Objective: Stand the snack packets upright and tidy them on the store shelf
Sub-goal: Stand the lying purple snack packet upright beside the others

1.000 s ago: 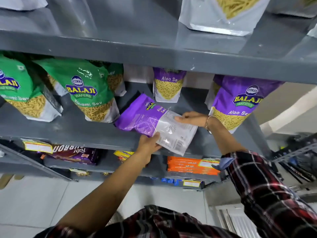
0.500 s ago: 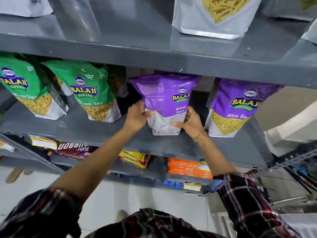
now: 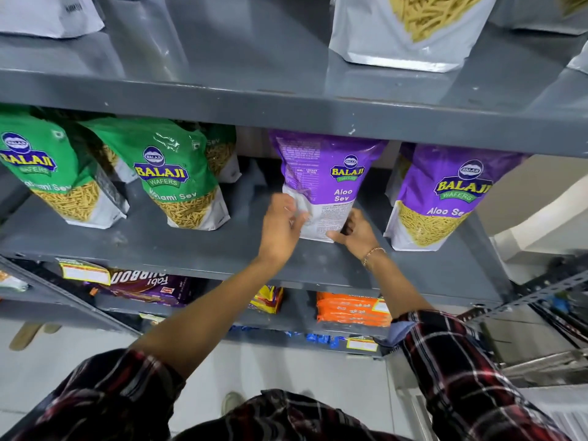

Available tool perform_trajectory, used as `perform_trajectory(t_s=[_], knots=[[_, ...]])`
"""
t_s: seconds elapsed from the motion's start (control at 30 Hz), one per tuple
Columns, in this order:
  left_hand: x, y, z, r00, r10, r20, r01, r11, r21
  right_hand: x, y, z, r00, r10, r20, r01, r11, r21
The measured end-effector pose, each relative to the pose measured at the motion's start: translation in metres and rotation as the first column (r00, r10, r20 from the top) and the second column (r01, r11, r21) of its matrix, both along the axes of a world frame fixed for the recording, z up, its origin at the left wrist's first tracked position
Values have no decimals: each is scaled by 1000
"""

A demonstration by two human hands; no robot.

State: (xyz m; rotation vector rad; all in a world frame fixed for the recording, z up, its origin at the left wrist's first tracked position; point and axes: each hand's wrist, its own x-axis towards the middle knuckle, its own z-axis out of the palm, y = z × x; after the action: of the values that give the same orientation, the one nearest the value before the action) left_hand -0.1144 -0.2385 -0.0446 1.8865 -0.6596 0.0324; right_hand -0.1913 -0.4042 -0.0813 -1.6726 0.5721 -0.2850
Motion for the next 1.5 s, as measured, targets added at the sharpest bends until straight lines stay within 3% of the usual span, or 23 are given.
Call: perform_trajectory(t_s=[0.1,0.17,0.3,0.43,0.7,0.87,1.0,1.13,1.3,1.5], knots=[[-19,-3,-12,962,-263,-70,271,946,178,-5,6,-3,1000,-22,-5,22,1000,-3],[-23,-4,-17,942,-313,-119,333,914,233,-10,16,-1,997,-73,3,73,996,-57],[-21,-4,-26,957,-270,-106,289,923,253,-21,44,-5,980,-183,83,201,922,-331],[-20,-5,-36,982,-176,-72,188,954,233,-29,76,-7,958,-250,138,284,883,-373],[-19,-3,-48,988,-73,-135,88,990,110,-28,90,-11,995,-59,84,95,844,-527],[-5,-4,-49,983,-60,-175,84,988,129,-31,63,-10,978,-146,152,201,864,-461],[17,3,-47,964,-104,-244,144,978,152,-23,21,-11,969,-244,-44,209,901,-381],[39,5,-41,964,-137,-229,192,951,242,-9,-14,-6,986,-110,-129,65,950,-306],[65,7,-34,930,-199,-310,279,930,239,10,-33,2,972,136,-193,-172,967,-186],[81,0,-41,935,-192,-299,273,926,261,5,-21,-5,989,49,-142,-81,971,-226]])
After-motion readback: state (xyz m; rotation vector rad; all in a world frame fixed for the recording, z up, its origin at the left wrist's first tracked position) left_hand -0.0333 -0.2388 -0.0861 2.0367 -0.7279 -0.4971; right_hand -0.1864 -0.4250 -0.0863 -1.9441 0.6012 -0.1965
